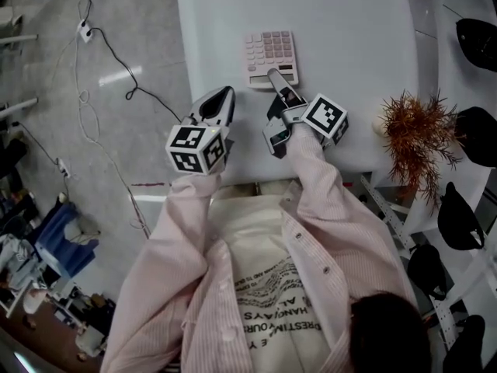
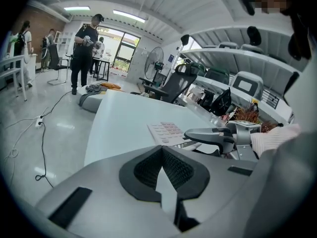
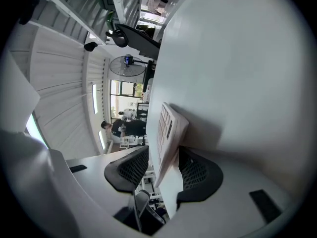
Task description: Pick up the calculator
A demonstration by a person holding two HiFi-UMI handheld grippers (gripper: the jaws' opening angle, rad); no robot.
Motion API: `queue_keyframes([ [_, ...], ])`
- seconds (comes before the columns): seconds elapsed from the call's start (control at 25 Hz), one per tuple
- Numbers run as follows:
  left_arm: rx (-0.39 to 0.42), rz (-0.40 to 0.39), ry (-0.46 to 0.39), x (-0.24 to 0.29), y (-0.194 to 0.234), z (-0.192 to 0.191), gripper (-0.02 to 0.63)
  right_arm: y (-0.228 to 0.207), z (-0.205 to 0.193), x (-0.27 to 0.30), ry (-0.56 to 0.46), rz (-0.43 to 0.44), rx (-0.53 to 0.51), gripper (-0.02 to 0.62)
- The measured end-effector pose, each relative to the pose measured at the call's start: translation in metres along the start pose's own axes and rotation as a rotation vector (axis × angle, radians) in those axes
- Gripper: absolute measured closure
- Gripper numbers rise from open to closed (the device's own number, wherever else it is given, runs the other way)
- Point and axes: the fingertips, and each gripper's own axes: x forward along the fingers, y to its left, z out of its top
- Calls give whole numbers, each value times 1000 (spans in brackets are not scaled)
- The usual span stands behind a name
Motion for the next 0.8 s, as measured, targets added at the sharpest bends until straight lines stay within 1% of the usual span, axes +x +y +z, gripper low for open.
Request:
queue_keyframes([
  [0.36,-4,-18,24,7,8,2,604,-8,3,7,-28,-42,59,437],
  [0.44,-3,-24,29,8,8,1,604,-11,5,7,-41,-50,86,453],
  [0.52,-1,-27,34,9,9,0,604,-14,7,7,-51,-60,103,500],
  [0.8,0,-33,43,10,11,-3,604,-19,12,7,-81,-47,143,518],
])
